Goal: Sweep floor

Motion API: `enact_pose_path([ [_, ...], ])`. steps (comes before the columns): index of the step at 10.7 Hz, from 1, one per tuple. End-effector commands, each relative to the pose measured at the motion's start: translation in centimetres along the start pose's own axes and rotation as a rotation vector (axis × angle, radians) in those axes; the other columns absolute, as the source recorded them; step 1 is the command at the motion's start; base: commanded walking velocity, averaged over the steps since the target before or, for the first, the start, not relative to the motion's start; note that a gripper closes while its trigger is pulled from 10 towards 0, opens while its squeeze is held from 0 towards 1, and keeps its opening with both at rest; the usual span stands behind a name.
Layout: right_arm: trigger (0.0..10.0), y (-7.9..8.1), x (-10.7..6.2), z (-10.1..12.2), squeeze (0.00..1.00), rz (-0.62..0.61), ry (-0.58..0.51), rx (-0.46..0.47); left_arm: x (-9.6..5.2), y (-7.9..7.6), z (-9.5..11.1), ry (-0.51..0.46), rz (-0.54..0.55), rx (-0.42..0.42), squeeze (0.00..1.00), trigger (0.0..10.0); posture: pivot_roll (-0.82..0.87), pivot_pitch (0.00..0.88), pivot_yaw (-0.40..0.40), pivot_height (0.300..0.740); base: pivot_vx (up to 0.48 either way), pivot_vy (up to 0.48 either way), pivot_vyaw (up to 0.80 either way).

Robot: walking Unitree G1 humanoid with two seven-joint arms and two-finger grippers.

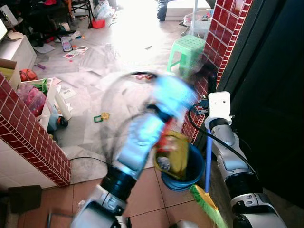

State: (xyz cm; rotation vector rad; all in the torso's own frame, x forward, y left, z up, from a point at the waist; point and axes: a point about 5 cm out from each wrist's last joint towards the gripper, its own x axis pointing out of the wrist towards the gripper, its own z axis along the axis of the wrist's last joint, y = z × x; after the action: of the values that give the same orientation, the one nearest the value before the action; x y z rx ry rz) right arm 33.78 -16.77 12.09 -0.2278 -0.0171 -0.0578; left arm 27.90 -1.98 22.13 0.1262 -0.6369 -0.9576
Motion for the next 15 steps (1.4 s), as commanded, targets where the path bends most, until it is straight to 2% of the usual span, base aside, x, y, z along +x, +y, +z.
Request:
enact_pose_path([
  [1,10.0,0.0,0.7,1.7,0.00,-0.013,-0.065,0.015,1.1,-2.8,1.0,-0.027,-0.277,0.045,0.00,10.0,-0.04,0.000,0.024,0.740,0.000,0.000,0.00],
  [2,10.0,0.0,0.7,1.8,0.00,-0.015,-0.065,0.015,1.1,-3.2,1.1,-0.023,-0.343,0.077,0.00,10.0,-0.04,0.000,0.024,0.740,0.000,0.000,0.00],
  [3,10.0,-0.1,0.8,1.8,0.00,-0.017,-0.065,0.015,1.2,-3.7,1.5,-0.017,-0.479,0.158,0.00,10.0,-0.04,0.000,0.024,0.740,0.000,0.000,0.00],
  [4,10.0,-0.1,0.8,1.8,0.00,-0.016,-0.065,0.015,1.3,-3.7,1.8,-0.023,-0.511,0.212,0.00,10.0,-0.04,0.000,0.022,0.740,0.000,0.000,0.00],
  [6,10.0,0.0,0.8,1.7,0.00,-0.012,-0.062,0.016,1.6,-3.3,2.6,-0.050,-0.508,0.259,0.00,10.0,-0.04,0.000,0.017,0.740,0.000,0.000,0.00],
  [7,10.0,0.1,0.9,1.7,0.00,-0.011,-0.061,0.016,1.8,-3.0,3.1,-0.066,-0.483,0.247,0.00,10.0,-0.04,0.000,0.017,0.740,0.000,0.000,0.00],
  [8,10.0,0.2,1.0,1.7,0.00,-0.008,-0.059,0.017,2.4,-2.3,4.1,-0.097,-0.421,0.232,0.00,10.0,-0.03,0.000,0.013,0.740,0.000,0.000,0.00],
  [10,10.0,0.3,1.2,1.8,0.00,-0.008,-0.060,0.020,3.5,0.9,5.8,-0.146,-0.244,0.217,0.00,10.0,-0.03,0.000,0.015,0.740,0.000,0.000,0.00],
  [11,10.0,0.2,1.2,1.7,0.00,-0.010,-0.058,0.020,3.5,1.8,6.6,-0.158,-0.230,0.248,0.00,10.0,-0.03,0.000,0.013,0.740,0.000,0.000,0.00],
  [12,10.0,0.2,1.2,1.6,0.00,-0.011,-0.057,0.020,3.6,3.1,7.3,-0.171,-0.142,0.238,0.00,10.0,-0.03,0.000,0.013,0.740,0.000,0.000,0.00],
  [13,10.0,0.2,1.1,1.6,0.00,-0.012,-0.057,0.019,3.1,6.1,8.2,-0.189,0.053,0.266,0.00,10.0,-0.03,0.000,0.015,0.740,0.000,0.000,0.00],
  [14,10.0,0.1,1.0,1.5,0.00,-0.012,-0.054,0.019,1.6,10.3,10.2,-0.208,0.287,0.349,0.00,10.0,-0.02,0.000,0.011,0.740,0.000,0.000,0.00],
  [15,10.0,0.2,0.9,1.3,0.00,-0.007,-0.049,0.019,0.6,11.7,10.7,-0.203,0.374,0.377,0.00,10.0,-0.02,0.000,0.010,0.740,0.000,0.000,0.00],
])
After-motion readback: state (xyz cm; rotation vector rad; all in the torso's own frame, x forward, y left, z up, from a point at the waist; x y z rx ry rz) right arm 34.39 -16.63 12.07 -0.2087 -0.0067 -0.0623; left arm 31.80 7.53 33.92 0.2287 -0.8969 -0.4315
